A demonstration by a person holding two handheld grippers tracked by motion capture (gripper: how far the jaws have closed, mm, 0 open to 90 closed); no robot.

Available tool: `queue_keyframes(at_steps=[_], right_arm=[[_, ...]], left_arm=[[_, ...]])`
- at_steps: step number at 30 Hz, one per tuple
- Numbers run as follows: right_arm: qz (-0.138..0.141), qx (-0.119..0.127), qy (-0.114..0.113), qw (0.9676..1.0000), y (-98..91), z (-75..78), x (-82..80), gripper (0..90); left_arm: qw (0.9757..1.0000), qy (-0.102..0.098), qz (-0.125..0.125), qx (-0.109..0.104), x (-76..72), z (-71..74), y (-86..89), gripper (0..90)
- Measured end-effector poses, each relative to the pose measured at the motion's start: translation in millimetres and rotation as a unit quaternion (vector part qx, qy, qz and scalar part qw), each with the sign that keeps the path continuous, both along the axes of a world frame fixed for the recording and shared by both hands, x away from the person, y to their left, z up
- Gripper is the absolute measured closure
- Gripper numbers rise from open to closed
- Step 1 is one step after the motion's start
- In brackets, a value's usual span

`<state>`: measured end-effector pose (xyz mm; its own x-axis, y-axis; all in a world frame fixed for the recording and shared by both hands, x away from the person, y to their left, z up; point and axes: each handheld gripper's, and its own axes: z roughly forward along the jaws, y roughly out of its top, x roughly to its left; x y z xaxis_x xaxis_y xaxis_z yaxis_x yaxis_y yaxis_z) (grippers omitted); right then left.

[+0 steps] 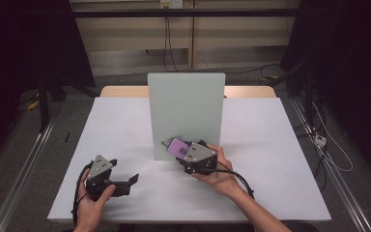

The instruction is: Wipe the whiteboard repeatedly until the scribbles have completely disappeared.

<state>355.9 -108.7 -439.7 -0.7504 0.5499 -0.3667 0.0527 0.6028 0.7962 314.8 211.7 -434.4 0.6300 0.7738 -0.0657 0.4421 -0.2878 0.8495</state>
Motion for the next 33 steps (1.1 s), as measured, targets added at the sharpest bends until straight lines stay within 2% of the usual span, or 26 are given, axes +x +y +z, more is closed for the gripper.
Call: queue_keyframes(at_steps=[13, 16, 23, 29, 33], right_arm=[[-0.042, 0.024, -0.035, 0.9983, -22.7, 28.4, 5.2, 41.4], [-0.047, 0.020, -0.049, 0.9975, -23.9, 35.3, 7.0, 41.5], [-0.045, 0.020, -0.049, 0.9976, -23.7, 31.2, 6.0, 41.5], [-0.032, 0.008, -0.034, 0.9989, -20.6, 16.0, 0.7, 41.5], [-0.032, 0.018, -0.029, 0.9989, -16.2, 14.5, 1.5, 41.4]], left_arm=[[1.0000, 0.000, -0.001, 0.001, 0.5, 0.0, -1.8, 5.2], [1.0000, 0.003, -0.003, 0.002, 1.0, -1.1, -2.2, 5.2], [1.0000, 0.001, -0.002, 0.000, 0.0, -0.3, -0.4, 5.3], [1.0000, 0.001, -0.001, -0.001, 0.4, -0.8, -1.2, 5.3], [1.0000, 0.002, -0.003, 0.002, 1.1, -0.9, -2.4, 5.2]])
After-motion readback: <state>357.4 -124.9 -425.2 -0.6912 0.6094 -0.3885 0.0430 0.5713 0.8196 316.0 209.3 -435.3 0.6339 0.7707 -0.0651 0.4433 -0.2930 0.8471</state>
